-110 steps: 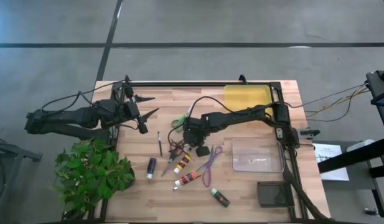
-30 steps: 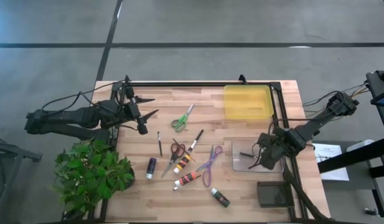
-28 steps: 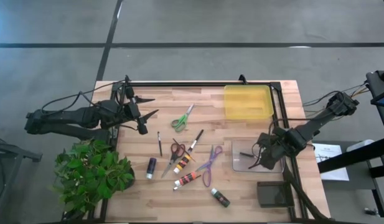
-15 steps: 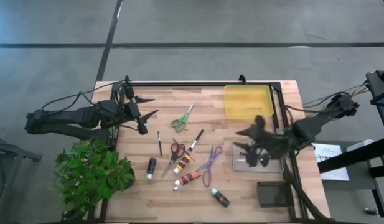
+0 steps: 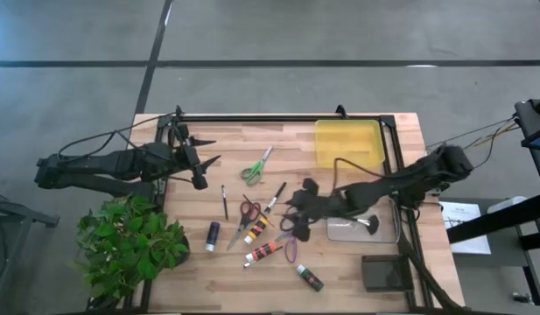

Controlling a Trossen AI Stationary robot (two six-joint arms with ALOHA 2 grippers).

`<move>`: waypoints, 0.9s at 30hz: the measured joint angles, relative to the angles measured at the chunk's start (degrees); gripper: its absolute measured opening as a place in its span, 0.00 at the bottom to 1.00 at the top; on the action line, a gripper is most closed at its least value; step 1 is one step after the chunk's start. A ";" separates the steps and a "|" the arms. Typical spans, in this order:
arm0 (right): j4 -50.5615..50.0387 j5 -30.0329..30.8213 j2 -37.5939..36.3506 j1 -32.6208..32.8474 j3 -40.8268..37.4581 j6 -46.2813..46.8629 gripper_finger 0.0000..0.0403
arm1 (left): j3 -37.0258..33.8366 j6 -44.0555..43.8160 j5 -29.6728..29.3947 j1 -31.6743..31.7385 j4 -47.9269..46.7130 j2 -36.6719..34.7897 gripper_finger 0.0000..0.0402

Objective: Pick & Place Paint Supplies
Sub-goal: Put the gold paint brush into the transparent bin

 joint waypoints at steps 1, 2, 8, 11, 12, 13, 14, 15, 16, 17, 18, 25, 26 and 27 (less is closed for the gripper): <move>-0.04 -1.29 1.50 -0.08 0.58 0.42 0.50 | 0.00 -0.04 -0.08 0.00 -0.14 0.00 0.53; -0.04 -2.23 3.17 -0.11 1.38 0.74 0.50 | 0.00 -0.10 -0.11 0.00 -0.41 0.00 0.53; -1.85 -3.96 11.28 -0.13 6.17 0.92 0.50 | 0.00 -1.35 -0.14 0.00 -1.26 0.02 0.53; -3.22 -3.99 14.22 -0.15 7.88 0.91 0.50 | 0.00 -1.94 -0.14 0.00 -1.61 0.02 0.53; -3.35 -4.04 15.29 -0.15 8.39 0.92 0.50 | 0.00 -2.16 -0.15 0.00 -1.79 0.00 0.53; -3.47 -4.08 16.17 -0.15 8.85 1.00 0.50 | 0.00 -2.35 -0.14 0.00 -2.04 0.02 0.53; -3.50 -4.14 16.85 -0.15 9.19 1.05 0.50 | 0.00 -2.66 -0.14 -0.02 -2.27 0.01 0.53; -3.61 -4.20 17.70 -0.15 9.70 1.17 0.50 | 0.00 -3.02 -0.14 -0.02 -2.35 0.02 0.53; -3.37 -4.52 18.30 -0.15 10.19 1.59 0.50 | 0.00 -3.21 -0.15 -0.02 -2.38 0.00 0.53; -3.33 -4.61 18.83 -0.15 10.54 2.14 0.50 | 0.00 -3.55 -0.14 -0.02 -2.53 0.01 0.53; -3.49 -4.72 19.41 -0.15 10.82 2.61 0.50 | 0.00 -3.69 -0.12 -0.02 -2.57 0.02 0.53; -6.74 -5.01 22.61 -0.26 13.95 6.61 0.50 | -0.80 -5.09 -0.12 -0.04 -2.50 0.02 0.53; -7.76 -4.99 23.21 -0.31 14.53 7.03 0.50 | -0.89 -5.13 -0.12 -0.04 -2.54 0.02 0.53; -8.52 -4.99 23.89 -0.32 15.10 7.24 0.50 | -0.91 -5.15 -0.11 -0.04 -2.56 0.07 0.53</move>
